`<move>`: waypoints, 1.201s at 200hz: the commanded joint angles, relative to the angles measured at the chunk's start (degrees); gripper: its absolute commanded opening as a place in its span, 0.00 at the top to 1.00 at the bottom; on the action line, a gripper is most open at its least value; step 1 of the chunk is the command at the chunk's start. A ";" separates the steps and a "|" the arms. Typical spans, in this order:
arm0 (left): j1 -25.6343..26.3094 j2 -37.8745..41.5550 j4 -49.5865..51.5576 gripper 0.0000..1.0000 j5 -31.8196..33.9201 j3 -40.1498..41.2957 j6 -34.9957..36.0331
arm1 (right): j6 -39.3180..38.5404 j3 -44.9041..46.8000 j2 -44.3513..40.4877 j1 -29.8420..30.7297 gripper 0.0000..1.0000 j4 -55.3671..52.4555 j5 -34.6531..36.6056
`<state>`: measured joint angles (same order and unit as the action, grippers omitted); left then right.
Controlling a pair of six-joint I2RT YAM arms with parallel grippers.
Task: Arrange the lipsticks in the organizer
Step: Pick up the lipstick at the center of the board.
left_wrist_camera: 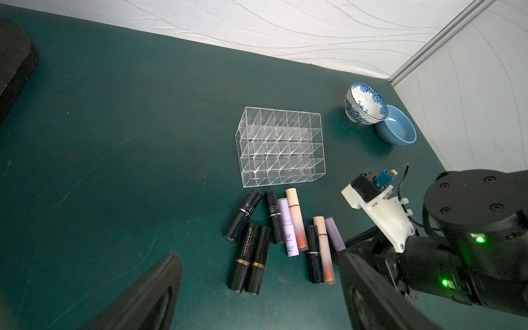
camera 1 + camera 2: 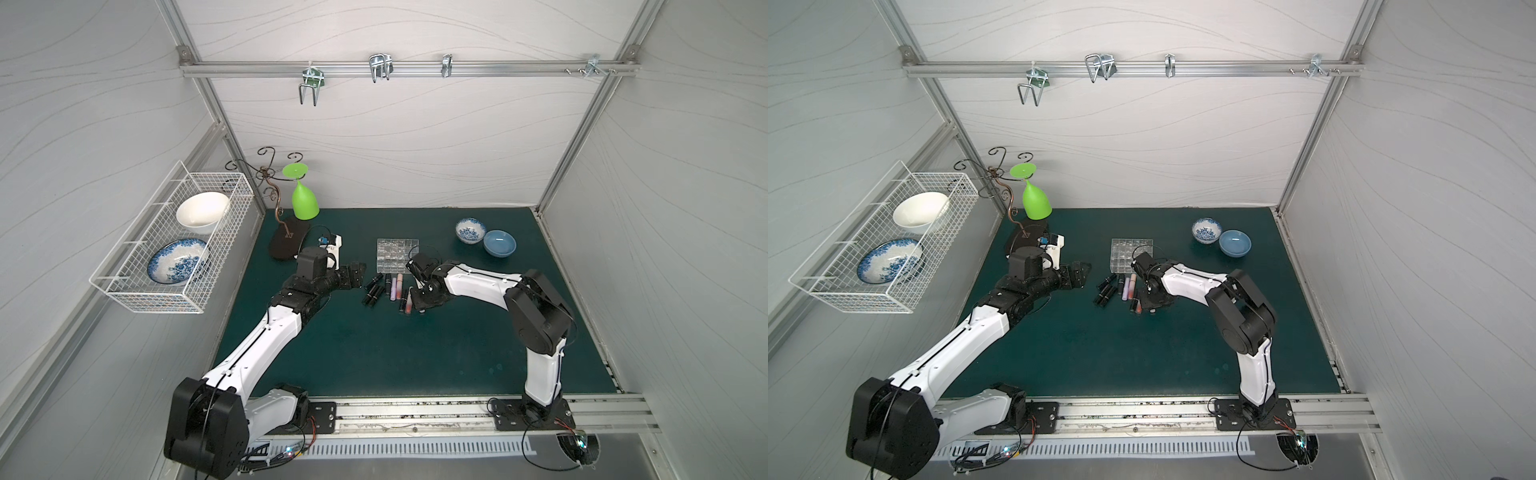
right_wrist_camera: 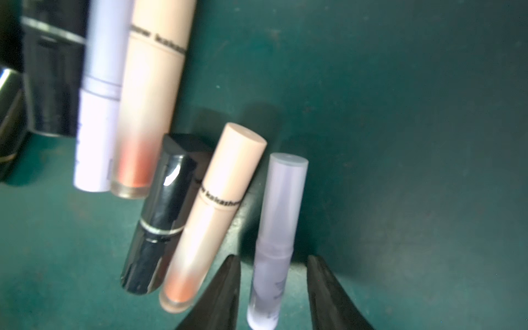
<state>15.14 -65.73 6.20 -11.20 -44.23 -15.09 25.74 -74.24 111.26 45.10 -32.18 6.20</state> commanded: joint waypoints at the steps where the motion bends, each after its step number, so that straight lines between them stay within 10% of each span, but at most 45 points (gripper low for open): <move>1: 0.33 -0.36 -1.30 0.09 -0.49 -3.06 0.81 | 0.72 -0.91 1.34 0.36 0.64 -3.60 1.27; 95: 0.77 -0.58 5.35 0.13 -8.05 -9.00 -2.03 | -2.31 4.16 -9.04 -3.54 0.92 -2.98 -0.97; 185: 0.94 -7.28 2.04 0.19 -40.70 -16.16 -18.31 | -9.56 9.22 -31.48 -14.52 0.94 0.00 -43.98; 240: 4.38 -9.42 -0.57 0.33 -45.39 -17.24 -20.02 | -6.24 9.55 -36.73 -13.69 0.94 5.83 -57.99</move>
<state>17.74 -73.43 9.41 -51.90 -58.33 -33.69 18.35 -65.14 77.23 30.68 -30.02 -42.17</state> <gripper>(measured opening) 0.686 0.182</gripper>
